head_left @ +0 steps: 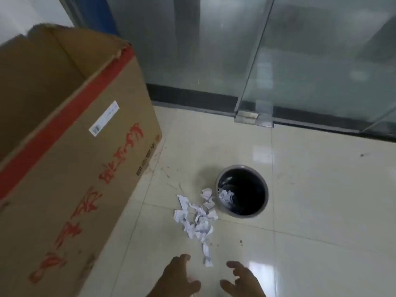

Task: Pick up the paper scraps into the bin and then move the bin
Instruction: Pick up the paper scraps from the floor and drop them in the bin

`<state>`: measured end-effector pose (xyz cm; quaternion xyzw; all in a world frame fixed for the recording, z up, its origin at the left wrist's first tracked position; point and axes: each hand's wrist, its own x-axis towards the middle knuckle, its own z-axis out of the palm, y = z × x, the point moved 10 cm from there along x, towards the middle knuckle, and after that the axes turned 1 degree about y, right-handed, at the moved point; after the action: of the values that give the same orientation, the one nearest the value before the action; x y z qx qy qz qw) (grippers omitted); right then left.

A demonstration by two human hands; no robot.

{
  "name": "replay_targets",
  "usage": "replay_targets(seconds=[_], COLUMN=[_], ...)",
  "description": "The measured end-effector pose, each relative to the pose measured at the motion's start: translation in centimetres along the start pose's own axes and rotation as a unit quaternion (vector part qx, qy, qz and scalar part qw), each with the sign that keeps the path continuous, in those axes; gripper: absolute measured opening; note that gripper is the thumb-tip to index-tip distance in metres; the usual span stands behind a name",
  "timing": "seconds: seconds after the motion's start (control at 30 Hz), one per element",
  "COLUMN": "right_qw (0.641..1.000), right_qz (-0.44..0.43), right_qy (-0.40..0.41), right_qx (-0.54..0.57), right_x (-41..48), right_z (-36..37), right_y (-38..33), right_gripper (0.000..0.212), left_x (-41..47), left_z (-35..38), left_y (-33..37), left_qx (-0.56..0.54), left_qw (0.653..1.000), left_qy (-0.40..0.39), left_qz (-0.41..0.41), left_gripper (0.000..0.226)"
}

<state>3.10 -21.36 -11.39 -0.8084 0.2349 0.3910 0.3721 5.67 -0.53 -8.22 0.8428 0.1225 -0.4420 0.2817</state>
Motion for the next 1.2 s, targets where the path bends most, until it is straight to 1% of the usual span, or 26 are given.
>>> replay_targets(seconds=[0.03, 0.1, 0.2, 0.27, 0.37, 0.47, 0.57, 0.67, 0.73, 0.83, 0.9, 0.97, 1.0, 1.03, 1.07, 1.1, 1.13, 1.17, 1.2], right_qw=[1.000, 0.999, 0.997, 0.995, 0.990, 0.985, 0.981, 0.979, 0.978, 0.978, 0.978, 0.977, 0.977, 0.977, 0.977, 0.976, 0.975, 0.975, 0.975], right_qz=[-0.023, -0.033, -0.051, -0.068, -0.088, -0.109, -0.126, -0.139, -0.136, -0.124, -0.110, -0.108, -0.116, -0.129, -0.146, -0.157, -0.162, -0.161, -0.158], right_qy=[0.002, 0.017, 0.053, 0.080, 0.109, 0.122, 0.110, 0.102, 0.099, 0.089, 0.077, 0.068, 0.068, 0.069, 0.072, 0.072, 0.070, 0.066, 0.064], right_qx=[-0.009, -0.005, 0.000, 0.000, -0.029, -0.052, -0.094, -0.106, -0.125, -0.139, -0.156, -0.169, -0.166, -0.155, -0.140, -0.132, -0.134, -0.139, -0.140], right_x=[2.7, 8.5, 16.6, 21.9, 29.3, 35.6, 40.0, 42.1, 42.7, 44.0, 45.0, 45.7, 45.9, 46.1, 46.1, 46.0, 45.9, 45.8, 45.6], right_z=[1.2, 2.9, 5.2, 6.4, 7.7, 9.4, 10.9, 11.2, 11.1, 11.5, 12.3, 13.5, 14.1, 14.6, 15.0, 15.3, 15.4, 15.6, 15.5], right_y=[0.0, 1.3, 2.6, 3.8, 5.2, 5.8, 5.6, 5.2, 5.0, 4.7, 4.5, 4.4, 4.3, 4.2, 4.0, 3.8, 3.6, 3.6, 3.7], right_gripper=[0.075, 0.082, 0.092, 0.100, 0.109, 0.118, 0.128, 0.133, 0.140, 0.147, 0.148, 0.143, 0.136, 0.122, 0.105, 0.089, 0.079, 0.076, 0.077], left_x=[2.3, 7.7, 16.7, 22.8, 31.1, 37.8, 42.9, 46.0, 47.2, 48.3, 48.7, 49.0, 49.3, 49.3, 48.9, 48.6, 48.2, 47.9, 47.6], left_z=[1.2, 3.4, 4.8, 5.2, 6.2, 6.5, 5.6, 4.5, 4.6, 6.3, 7.9, 9.4, 10.2, 11.2, 12.2, 13.0, 13.5, 13.6, 13.7], left_y=[-1.1, -3.6, -6.4, -7.7, -9.3, -10.4, -11.4, -11.7, -12.0, -12.0, -11.1, -10.0, -9.2, -8.1, -6.7, -5.8, -5.2, -4.7, -4.4], left_qx=[0.005, 0.026, 0.057, 0.075, 0.144, 0.218, 0.300, 0.349, 0.357, 0.328, 0.299, 0.248, 0.214, 0.202, 0.198, 0.184, 0.162, 0.144, 0.151], left_qw=[1.000, 1.000, 0.998, 0.995, 0.986, 0.970, 0.944, 0.921, 0.920, 0.937, 0.945, 0.958, 0.964, 0.964, 0.961, 0.962, 0.965, 0.965, 0.961], left_qy=[-0.003, -0.009, 0.022, 0.057, 0.073, 0.094, 0.130, 0.170, 0.156, 0.120, 0.125, 0.137, 0.140, 0.136, 0.125, 0.114, 0.108, 0.111, 0.112], left_qz=[0.013, 0.008, 0.018, 0.033, 0.037, 0.047, 0.041, 0.039, 0.032, 0.027, 0.036, 0.054, 0.074, 0.110, 0.147, 0.166, 0.178, 0.190, 0.202], left_gripper=[0.089, 0.094, 0.102, 0.110, 0.123, 0.128, 0.132, 0.136, 0.141, 0.145, 0.138, 0.128, 0.120, 0.106, 0.087, 0.068, 0.056, 0.049, 0.044])
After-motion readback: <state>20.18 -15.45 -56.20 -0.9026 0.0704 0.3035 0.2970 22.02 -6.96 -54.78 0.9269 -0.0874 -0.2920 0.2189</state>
